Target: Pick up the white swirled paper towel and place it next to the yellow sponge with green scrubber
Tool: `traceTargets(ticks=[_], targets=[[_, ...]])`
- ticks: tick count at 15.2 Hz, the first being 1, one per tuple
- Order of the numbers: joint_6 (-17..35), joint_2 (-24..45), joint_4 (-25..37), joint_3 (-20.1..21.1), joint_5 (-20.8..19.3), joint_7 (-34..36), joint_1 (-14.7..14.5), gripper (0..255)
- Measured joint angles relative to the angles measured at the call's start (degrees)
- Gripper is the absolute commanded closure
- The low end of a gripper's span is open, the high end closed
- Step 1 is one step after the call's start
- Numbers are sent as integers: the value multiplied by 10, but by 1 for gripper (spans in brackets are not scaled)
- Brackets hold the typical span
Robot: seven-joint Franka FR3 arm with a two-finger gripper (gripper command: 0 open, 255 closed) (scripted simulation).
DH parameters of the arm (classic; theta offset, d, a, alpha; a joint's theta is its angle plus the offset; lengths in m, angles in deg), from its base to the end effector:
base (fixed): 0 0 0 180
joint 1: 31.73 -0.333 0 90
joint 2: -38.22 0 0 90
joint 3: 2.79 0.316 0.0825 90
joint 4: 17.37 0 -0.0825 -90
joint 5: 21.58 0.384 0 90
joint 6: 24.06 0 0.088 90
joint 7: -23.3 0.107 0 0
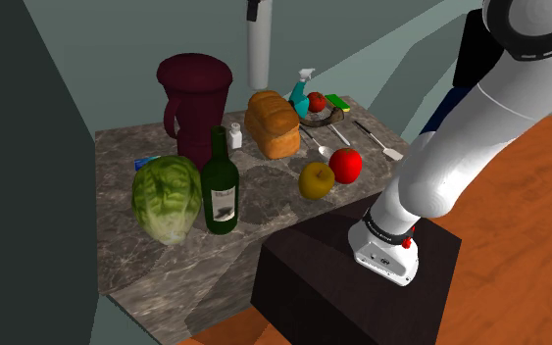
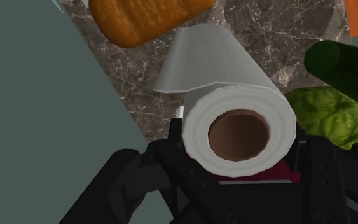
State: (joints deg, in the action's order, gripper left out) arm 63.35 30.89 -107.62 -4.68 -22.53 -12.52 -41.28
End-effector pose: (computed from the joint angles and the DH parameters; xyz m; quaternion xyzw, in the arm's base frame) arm 0.5044 0.0646 0.6863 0.9284 0.3695 0.0365 0.0155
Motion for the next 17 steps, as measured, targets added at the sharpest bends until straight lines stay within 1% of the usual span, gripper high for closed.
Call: traceTargets(ticks=[3, 5, 10, 17], targets=[[-3, -26, -22, -19, -2, -31, 14, 255], [2, -50, -52, -33, -5, -55, 24, 255], [0, -90, -87, -72, -14, -117, 47, 255], [-6, -115, -103, -134, -30, -210, 80, 255]])
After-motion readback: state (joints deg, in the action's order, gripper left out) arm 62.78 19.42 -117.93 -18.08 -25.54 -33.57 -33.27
